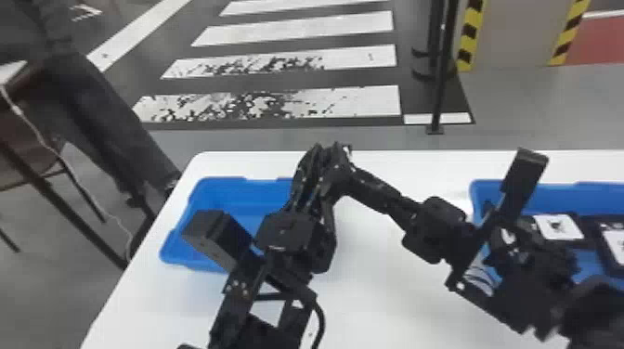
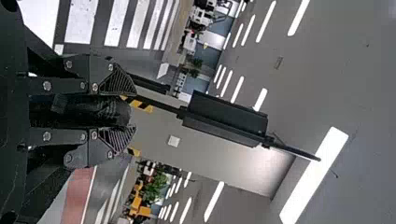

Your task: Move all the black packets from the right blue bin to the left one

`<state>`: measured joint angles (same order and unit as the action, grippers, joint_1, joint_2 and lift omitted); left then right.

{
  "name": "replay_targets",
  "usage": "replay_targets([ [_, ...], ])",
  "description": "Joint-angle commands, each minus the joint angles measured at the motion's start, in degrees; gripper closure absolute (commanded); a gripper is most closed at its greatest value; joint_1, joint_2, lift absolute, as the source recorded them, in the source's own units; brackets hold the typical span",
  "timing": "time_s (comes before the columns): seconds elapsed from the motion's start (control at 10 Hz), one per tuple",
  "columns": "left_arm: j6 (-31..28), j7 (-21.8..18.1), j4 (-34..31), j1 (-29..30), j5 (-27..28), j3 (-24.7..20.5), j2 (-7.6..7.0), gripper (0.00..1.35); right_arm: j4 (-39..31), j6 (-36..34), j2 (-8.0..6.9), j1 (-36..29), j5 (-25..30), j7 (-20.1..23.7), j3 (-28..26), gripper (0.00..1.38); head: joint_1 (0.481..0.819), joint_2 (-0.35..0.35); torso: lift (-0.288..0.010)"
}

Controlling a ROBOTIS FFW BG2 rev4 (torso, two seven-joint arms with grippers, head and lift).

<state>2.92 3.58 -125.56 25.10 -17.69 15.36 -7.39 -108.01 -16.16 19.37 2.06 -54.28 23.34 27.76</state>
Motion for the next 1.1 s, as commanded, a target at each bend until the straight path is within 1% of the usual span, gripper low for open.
replay_targets([
  [0.0,0.60,1.70,-1.36,0.63,0.55,1.09,-0.60,1.20,0.36,0.42,0.05,0.06,0.01,-0.05,0.00,1.12,0.695,0.211,-0.140],
  [0.1,0.88,1.96,-1.36,0.49,1.46,1.09,-0.60,1.21,0.78,0.70,0.05,0.06,0.01,-0.05,0.00,1.12,0.695,0.211,-0.140],
  [0.2,1.30,2.14,-1.50,0.63,2.49,1.09,-0.60,1.21,1.34,1.54,0.05,0.06,-0.45,0.04,0.00,1.00,0.695,0.209,-0.140],
  [0.3,1.73,2.22,-1.50,0.63,2.95,1.09,-0.60,1.21,2.19,3.51,0.05,0.06,-0.22,0.74,0.00,0.59,0.695,0.207,-0.140],
  [0.4,2.29,2.49,-1.50,0.77,3.52,0.87,-0.52,1.21,2.33,4.50,0.05,-0.08,-0.11,1.18,0.00,0.11,0.694,0.204,-0.140],
  [0.5,2.71,2.75,-1.50,1.05,3.97,0.41,-0.25,1.21,2.47,5.20,0.05,-0.37,-0.45,1.53,0.00,0.01,0.690,0.201,-0.140],
  [0.6,3.27,3.01,-1.50,1.19,4.89,-0.96,0.19,1.21,2.61,5.90,0.05,-0.65,-1.37,1.71,0.00,0.13,0.689,0.202,-0.140],
  [0.8,3.27,3.81,-1.22,1.62,7.86,-4.62,1.33,1.21,2.61,7.17,0.05,-1.63,-3.54,2.41,0.00,0.15,0.680,0.224,-0.140],
  [0.9,2.99,4.24,0.47,1.19,10.26,-6.33,1.94,1.21,2.33,8.15,0.05,-2.48,-5.02,2.59,-0.11,0.15,0.676,0.243,-0.140],
  [1.0,2.43,4.42,4.41,-0.07,14.60,-8.73,2.82,1.21,1.77,8.29,0.05,-3.32,-5.14,2.76,-1.03,0.15,0.676,0.251,-0.140],
])
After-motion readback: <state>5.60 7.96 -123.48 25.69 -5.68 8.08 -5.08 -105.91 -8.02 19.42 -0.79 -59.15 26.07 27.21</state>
